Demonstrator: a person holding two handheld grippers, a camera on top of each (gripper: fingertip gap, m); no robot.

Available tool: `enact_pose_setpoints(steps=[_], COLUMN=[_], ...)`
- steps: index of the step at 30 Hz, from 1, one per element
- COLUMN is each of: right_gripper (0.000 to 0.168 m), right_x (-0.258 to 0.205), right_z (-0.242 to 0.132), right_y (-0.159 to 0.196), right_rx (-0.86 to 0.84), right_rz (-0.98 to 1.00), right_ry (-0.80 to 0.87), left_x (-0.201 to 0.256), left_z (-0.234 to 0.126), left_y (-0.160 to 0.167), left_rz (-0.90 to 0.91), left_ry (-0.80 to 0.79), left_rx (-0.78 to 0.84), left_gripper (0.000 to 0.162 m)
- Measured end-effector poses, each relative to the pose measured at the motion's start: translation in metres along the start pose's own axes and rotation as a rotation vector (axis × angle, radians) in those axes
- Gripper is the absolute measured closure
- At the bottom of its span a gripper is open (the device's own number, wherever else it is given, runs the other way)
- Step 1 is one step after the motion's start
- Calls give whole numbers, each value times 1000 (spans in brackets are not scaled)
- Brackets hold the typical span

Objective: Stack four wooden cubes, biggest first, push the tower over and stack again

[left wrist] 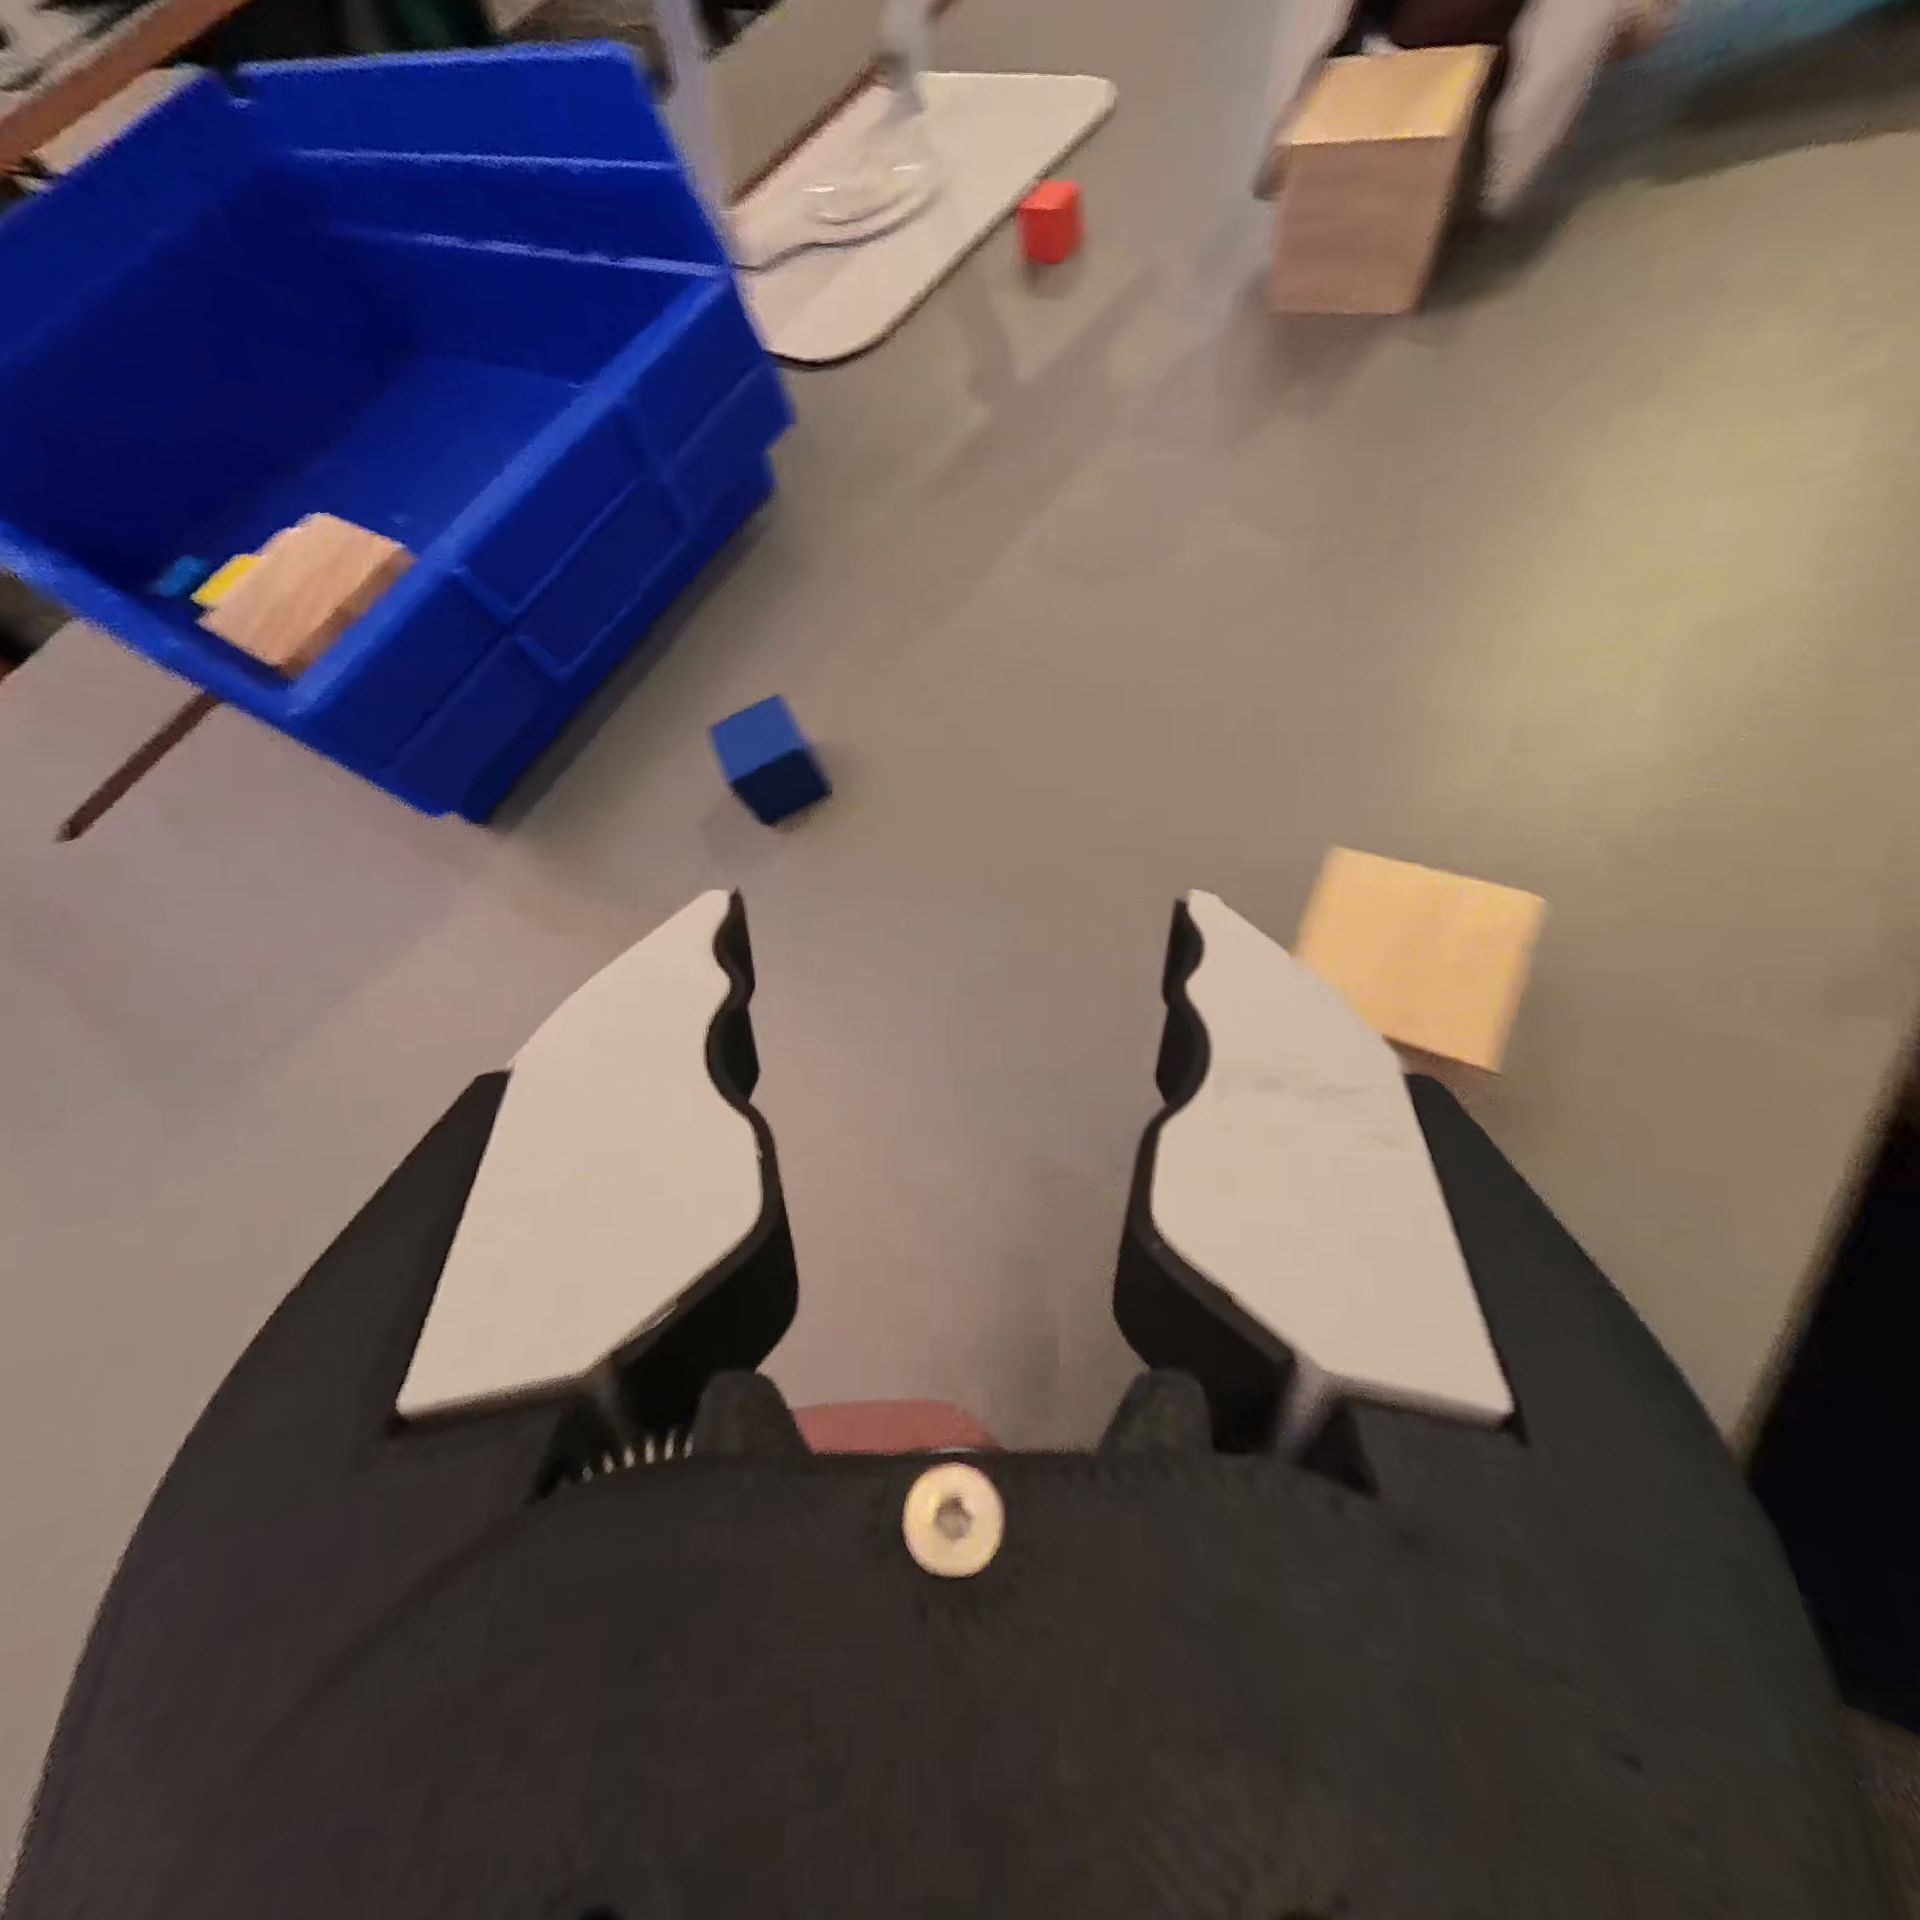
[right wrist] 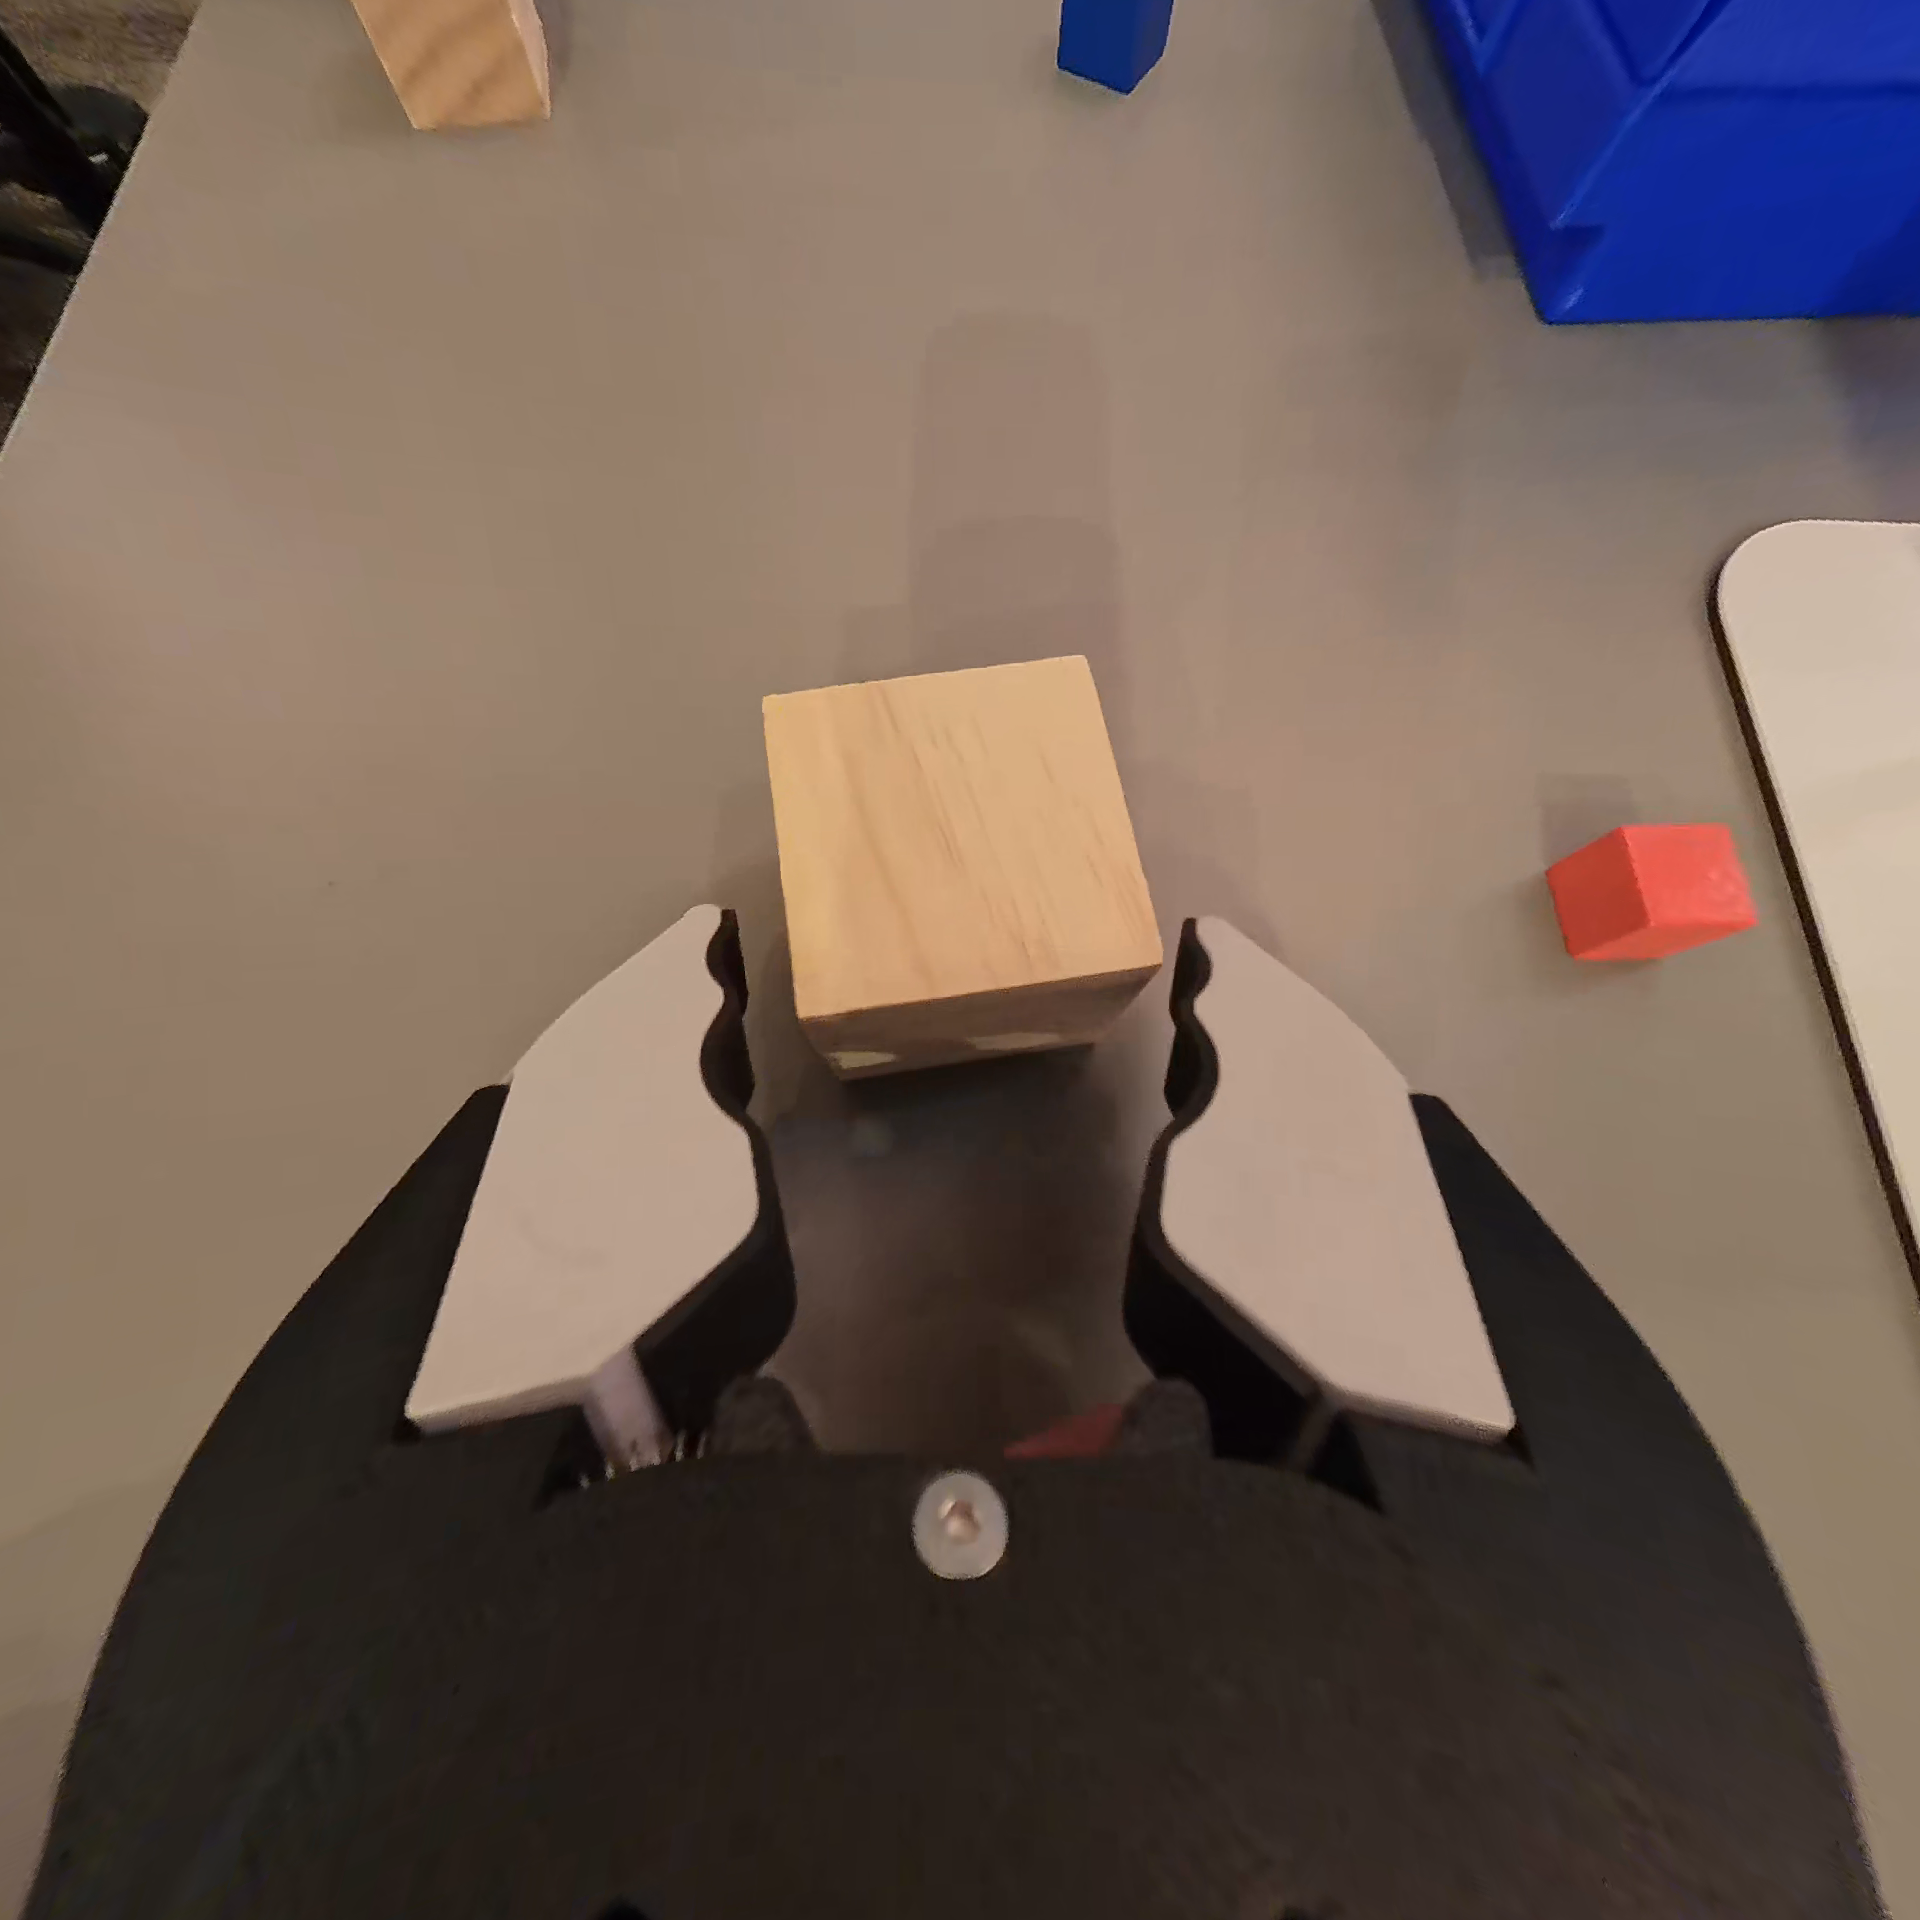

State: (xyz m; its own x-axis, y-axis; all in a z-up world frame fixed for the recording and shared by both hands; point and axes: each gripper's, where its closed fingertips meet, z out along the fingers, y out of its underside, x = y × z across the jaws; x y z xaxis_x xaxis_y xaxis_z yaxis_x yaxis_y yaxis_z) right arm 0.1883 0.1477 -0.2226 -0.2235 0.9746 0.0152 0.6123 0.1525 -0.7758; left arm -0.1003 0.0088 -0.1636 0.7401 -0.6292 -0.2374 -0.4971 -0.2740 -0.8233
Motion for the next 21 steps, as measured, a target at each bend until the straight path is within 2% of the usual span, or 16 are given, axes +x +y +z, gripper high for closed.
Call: enact_pose_setpoints(steps=[4, 7, 10, 13, 16, 21], right_gripper=[93, 95, 96, 95, 95, 94], right_x=[-2, -2, -2, -2, -3, -4], right_z=[0, 1, 1, 0, -1, -8], right_y=[1, 1, 1, 0, 0, 4], right_rx=[-1, 0, 1, 3, 11, 18], right_rz=[-2, -2, -5, -9, -13, -17], right_ry=[-15, -16, -16, -12, -13, -15], left_x=[51, 77, 92, 101, 111, 103], left_z=[-14, -5, 14, 32, 38, 58], left_y=[9, 29, 36, 41, 33, 14], left_rz=[-17, -5, -10, 5, 24, 48], left_ry=[211, 283, 339, 401, 463, 399], left_rx=[-33, -151, -182, -215, -201, -159], left_gripper=[75, 74, 81, 113, 114, 115])
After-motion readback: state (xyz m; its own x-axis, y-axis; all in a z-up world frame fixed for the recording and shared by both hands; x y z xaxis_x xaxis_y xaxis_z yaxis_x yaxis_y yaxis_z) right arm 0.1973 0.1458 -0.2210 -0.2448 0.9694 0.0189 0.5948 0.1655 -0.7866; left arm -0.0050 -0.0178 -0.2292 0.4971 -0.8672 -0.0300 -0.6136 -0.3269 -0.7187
